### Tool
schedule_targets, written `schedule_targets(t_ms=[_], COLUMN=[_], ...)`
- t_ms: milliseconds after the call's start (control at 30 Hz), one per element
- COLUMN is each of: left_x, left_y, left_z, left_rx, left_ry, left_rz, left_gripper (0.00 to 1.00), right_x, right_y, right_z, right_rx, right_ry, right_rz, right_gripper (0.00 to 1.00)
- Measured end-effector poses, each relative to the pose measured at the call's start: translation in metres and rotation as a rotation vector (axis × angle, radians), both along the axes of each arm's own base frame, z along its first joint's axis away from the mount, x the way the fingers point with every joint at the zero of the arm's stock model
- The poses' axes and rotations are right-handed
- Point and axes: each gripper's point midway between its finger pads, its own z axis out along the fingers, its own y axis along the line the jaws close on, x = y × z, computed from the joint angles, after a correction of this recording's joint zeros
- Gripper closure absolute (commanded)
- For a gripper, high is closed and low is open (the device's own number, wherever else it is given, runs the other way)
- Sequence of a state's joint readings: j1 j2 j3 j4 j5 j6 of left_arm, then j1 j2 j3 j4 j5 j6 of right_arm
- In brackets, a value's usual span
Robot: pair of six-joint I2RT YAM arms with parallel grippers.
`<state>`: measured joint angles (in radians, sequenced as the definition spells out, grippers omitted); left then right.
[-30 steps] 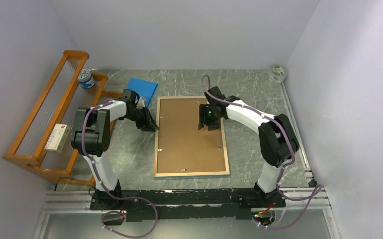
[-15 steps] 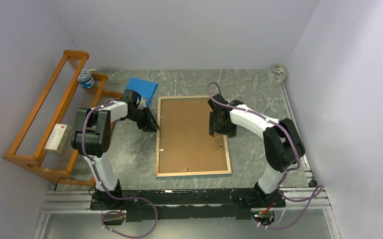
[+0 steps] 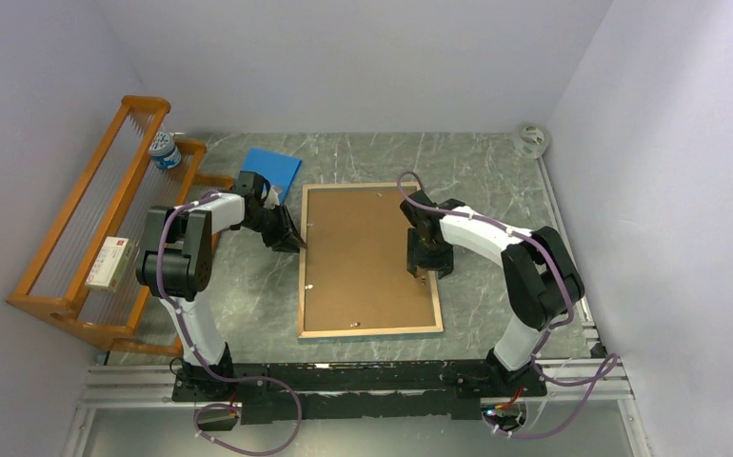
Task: Put the photo into the frame
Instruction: Install the photo frame at the center of the board.
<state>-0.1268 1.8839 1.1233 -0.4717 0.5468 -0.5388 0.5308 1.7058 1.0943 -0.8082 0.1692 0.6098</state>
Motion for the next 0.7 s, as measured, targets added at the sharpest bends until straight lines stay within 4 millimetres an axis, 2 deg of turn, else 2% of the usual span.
schedule_targets(t_ms=[200, 533, 700], left_x=[0.0000, 0.0000, 0.0001], left_y=[-0.0001, -0.0001, -0.0001], left_z=[-0.0002, -0.0002, -0.0001], left_rx=[0.002, 0.002, 0.002], left_ry=[0.000, 0.000, -0.001], left_rz=[-0.001, -0.001, -0.001], left_gripper=[0.70, 0.70, 0.70], right_x=[-0.0094, -0.0083, -0.0082], right_y=[-0.0034, -0.0062, -0.0087], right_z=[-0.0063, -0.0078, -0.0083], right_rx=[0.006, 0.009, 0.008], right_ry=[0.037, 0.039, 0.040], right_rz=[-0.003, -0.019, -0.029], right_gripper=[0.44, 0.61, 0.66])
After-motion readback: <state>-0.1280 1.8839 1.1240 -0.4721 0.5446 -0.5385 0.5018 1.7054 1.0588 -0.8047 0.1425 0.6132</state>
